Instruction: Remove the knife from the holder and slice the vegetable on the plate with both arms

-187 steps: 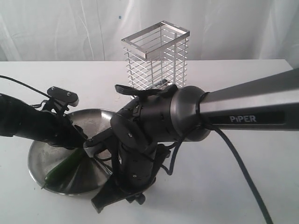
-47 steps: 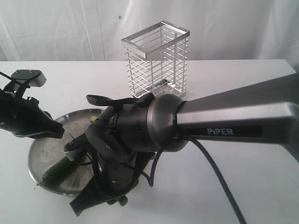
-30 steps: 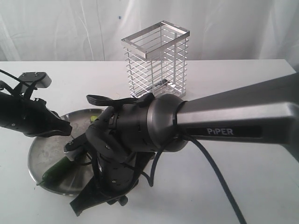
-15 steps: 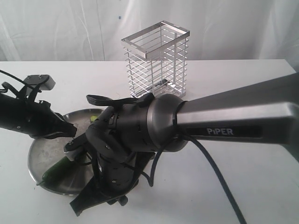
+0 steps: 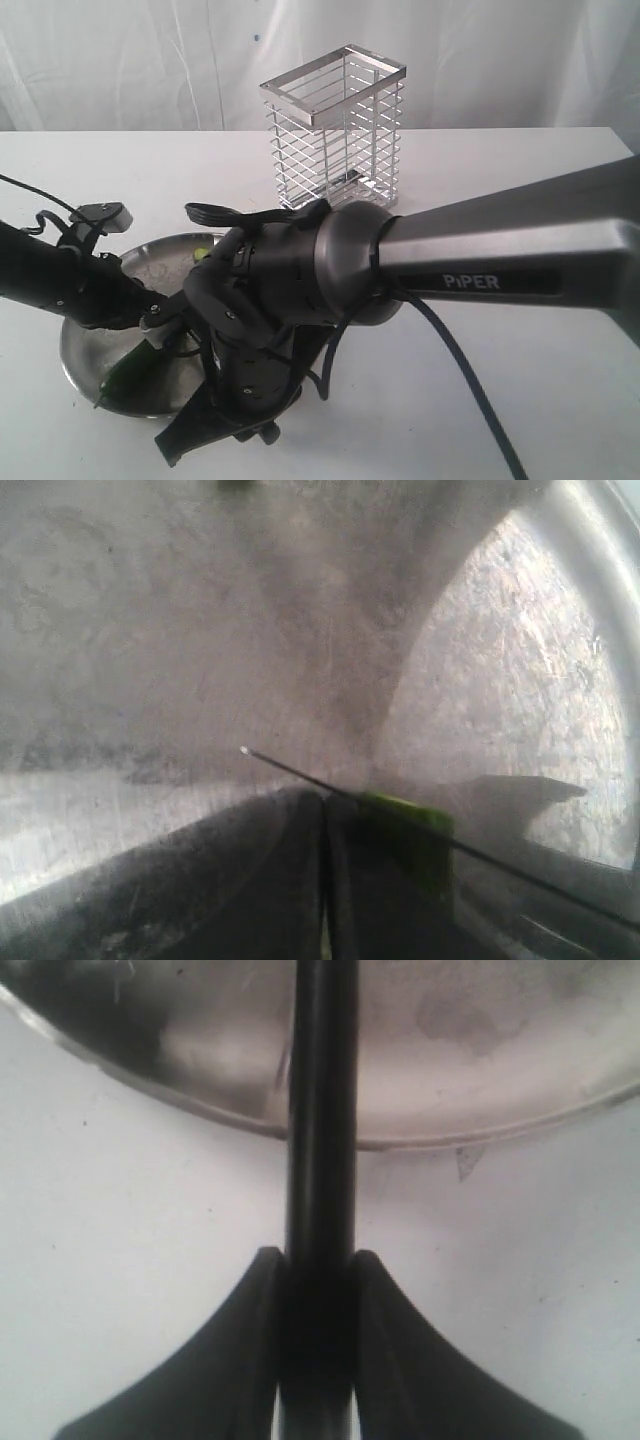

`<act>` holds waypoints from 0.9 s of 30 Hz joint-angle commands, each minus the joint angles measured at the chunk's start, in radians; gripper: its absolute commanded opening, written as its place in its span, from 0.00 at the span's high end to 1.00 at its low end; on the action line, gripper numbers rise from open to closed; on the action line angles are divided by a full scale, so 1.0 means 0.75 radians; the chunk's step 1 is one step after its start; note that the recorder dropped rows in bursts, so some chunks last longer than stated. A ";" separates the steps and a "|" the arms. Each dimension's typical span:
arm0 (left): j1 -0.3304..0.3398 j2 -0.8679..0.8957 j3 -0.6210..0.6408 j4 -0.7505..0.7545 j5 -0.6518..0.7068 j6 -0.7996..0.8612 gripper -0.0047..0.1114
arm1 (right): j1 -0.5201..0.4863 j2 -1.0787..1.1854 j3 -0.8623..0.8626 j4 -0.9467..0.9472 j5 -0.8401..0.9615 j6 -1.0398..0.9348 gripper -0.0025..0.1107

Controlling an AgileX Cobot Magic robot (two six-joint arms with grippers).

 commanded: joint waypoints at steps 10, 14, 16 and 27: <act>-0.006 -0.160 -0.020 0.101 0.010 -0.003 0.96 | 0.000 -0.047 -0.006 -0.040 0.043 -0.044 0.98; -0.006 -0.237 -0.020 0.270 -0.037 -0.129 0.96 | 0.000 -0.059 -0.006 -0.043 0.059 -0.044 0.98; -0.006 -0.273 -0.020 0.392 -0.046 -0.247 0.96 | 0.000 -0.059 -0.006 -0.043 0.065 -0.047 0.98; -0.006 -0.336 -0.018 0.415 -0.037 -0.300 0.96 | 0.000 -0.056 -0.006 -0.008 0.032 -0.079 0.98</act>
